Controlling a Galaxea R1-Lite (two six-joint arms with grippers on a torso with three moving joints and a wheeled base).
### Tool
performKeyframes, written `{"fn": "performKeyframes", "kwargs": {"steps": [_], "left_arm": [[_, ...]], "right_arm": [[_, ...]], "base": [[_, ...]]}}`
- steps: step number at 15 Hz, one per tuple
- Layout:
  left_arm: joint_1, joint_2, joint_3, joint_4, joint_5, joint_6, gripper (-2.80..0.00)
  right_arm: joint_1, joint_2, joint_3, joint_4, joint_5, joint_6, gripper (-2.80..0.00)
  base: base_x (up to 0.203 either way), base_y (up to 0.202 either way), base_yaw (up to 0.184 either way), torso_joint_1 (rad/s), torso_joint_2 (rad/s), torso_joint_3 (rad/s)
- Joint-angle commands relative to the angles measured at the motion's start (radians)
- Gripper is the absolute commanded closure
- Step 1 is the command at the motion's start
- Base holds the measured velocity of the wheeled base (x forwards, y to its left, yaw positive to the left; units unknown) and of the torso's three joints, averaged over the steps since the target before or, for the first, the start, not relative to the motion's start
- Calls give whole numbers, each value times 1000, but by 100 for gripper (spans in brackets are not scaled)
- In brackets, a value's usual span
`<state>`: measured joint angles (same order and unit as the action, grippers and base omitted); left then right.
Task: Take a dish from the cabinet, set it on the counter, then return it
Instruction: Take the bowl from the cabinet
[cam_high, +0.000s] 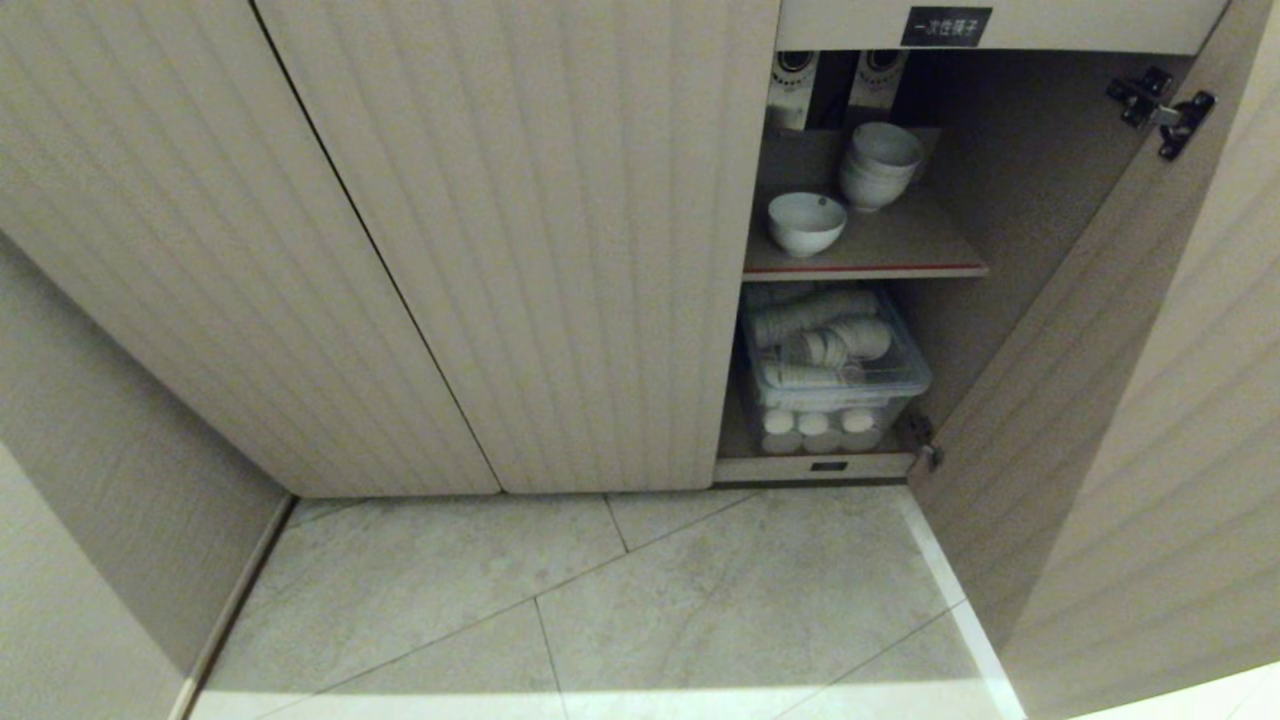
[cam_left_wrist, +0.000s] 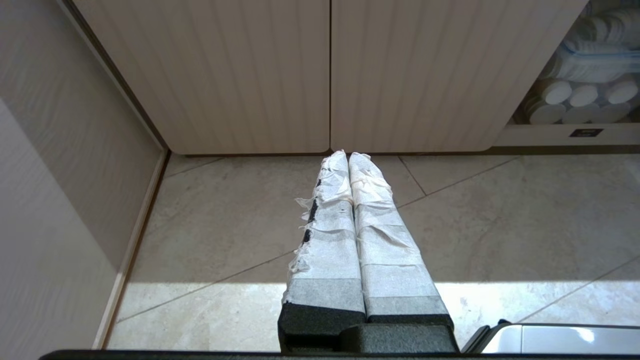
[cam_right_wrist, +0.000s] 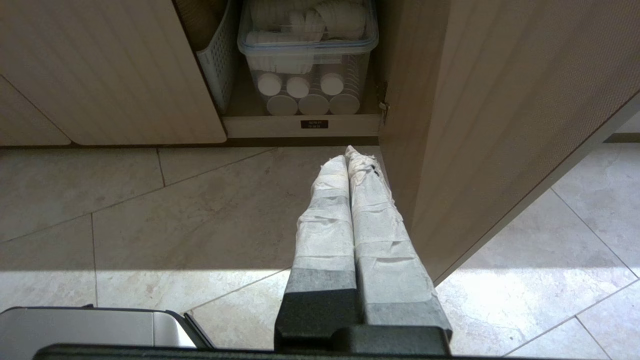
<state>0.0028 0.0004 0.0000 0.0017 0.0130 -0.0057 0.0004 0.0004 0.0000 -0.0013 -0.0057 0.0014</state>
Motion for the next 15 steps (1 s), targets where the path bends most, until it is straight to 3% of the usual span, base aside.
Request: {"fn": "performKeyframes", "kwargs": {"steps": [1, 10, 15], "left_arm": [[0, 0, 0, 0, 1, 1, 0], [0, 0, 0, 0, 2, 1, 0], [0, 0, 0, 0, 2, 1, 0]], "right_arm": [[1, 0, 0, 0, 0, 0, 0], [1, 0, 0, 0, 0, -1, 0], [1, 0, 0, 0, 0, 0, 0]], "base": [[0, 0, 0, 0, 0, 0], [0, 0, 0, 0, 0, 0], [175, 0, 1, 3, 0, -1]]}}
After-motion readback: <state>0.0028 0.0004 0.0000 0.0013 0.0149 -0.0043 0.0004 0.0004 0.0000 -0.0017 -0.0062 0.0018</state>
